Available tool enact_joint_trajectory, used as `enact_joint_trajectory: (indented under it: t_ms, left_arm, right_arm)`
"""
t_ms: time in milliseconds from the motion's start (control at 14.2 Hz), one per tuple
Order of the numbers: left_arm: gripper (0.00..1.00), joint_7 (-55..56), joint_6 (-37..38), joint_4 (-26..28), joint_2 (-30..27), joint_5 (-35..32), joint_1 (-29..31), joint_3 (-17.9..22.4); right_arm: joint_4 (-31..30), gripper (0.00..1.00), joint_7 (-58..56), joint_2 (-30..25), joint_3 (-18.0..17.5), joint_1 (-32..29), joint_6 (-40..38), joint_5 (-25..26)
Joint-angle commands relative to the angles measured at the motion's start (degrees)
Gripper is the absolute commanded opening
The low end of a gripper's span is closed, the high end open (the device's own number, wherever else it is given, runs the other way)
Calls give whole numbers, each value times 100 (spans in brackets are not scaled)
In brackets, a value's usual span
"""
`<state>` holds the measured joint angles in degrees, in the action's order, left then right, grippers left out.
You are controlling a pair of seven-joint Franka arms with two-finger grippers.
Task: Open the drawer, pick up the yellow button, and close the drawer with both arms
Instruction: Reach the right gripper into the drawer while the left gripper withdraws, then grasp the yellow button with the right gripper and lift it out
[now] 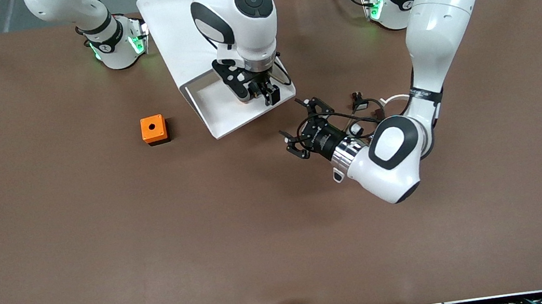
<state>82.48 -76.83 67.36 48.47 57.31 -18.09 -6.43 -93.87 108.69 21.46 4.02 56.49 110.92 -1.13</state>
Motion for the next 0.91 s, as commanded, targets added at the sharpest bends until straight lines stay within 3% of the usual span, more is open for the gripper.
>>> enact_joint_trajectory:
  t_ms: [0, 141, 281, 422, 844]
  left_arm:
    - [99, -959, -375, 84, -504, -605, -81, 116]
    - [99, -1539, -779, 84, -776, -1088, -81, 107]
    - [99, -2128, -1280, 110, -1128, -1641, -90, 72]
    - [99, -2367, -1702, 110, -1278, -2178, -169, 63]
    - [99, -2447, -2888, 207, -1297, -3822, -590, 63]
  right_arm:
    - [141, 69, -269, 34, 29, 55, -79, -54]
    - [220, 32, -296, 34, 20, 29, -88, -263]
    - [430, 5, -287, 34, 29, 29, -367, -405]
    - [650, 1, -331, 25, 29, 20, -728, -405]
    - [1414, 0, -1039, -124, 73, -338, -1738, -388]
